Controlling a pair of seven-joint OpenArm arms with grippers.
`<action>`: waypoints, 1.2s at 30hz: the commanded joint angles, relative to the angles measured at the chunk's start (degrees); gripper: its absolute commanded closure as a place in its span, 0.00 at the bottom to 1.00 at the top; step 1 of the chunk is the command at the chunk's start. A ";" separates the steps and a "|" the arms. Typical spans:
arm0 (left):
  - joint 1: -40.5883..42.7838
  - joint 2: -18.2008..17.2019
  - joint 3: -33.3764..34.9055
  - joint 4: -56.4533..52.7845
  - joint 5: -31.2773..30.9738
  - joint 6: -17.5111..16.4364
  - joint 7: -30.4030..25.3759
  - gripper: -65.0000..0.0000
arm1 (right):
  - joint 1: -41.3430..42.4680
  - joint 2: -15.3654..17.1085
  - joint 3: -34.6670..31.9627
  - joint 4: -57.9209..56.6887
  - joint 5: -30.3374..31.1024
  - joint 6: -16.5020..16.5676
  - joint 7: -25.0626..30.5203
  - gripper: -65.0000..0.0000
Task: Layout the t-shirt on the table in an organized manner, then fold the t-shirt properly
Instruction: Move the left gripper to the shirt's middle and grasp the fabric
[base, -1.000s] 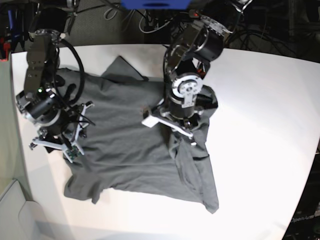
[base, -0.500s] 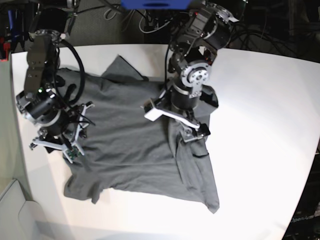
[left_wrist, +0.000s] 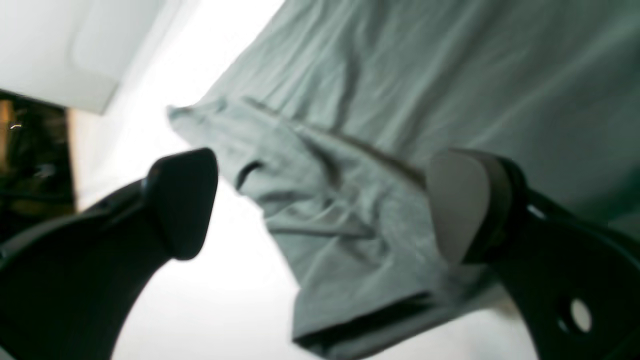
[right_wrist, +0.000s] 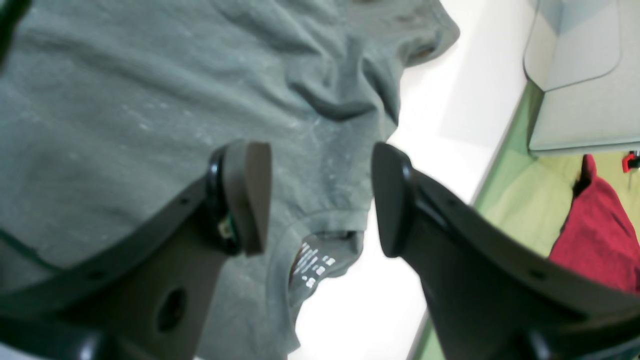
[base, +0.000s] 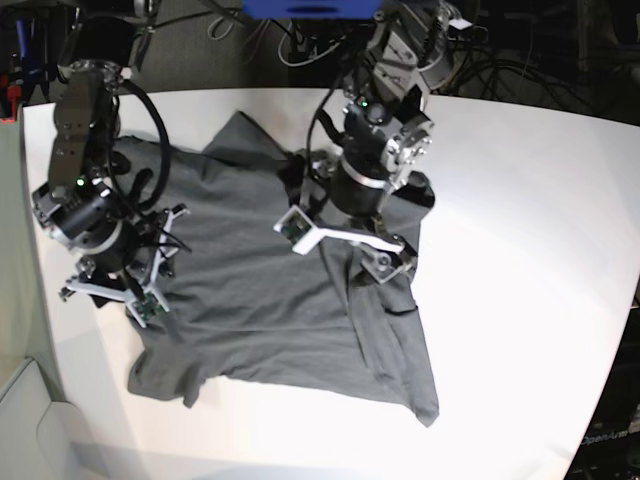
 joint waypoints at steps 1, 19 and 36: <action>-0.14 0.38 -0.70 1.38 -1.57 0.61 -0.95 0.00 | 1.05 0.34 0.13 1.01 0.47 -0.23 0.95 0.49; 2.76 5.38 -19.86 -12.95 -36.39 0.69 -1.57 0.00 | 1.05 -0.62 -0.04 0.92 0.56 -0.23 1.04 0.49; 1.61 5.38 -19.68 -18.57 -40.17 0.52 -1.66 0.00 | 0.87 -1.15 -0.04 0.66 0.56 -0.23 1.04 0.49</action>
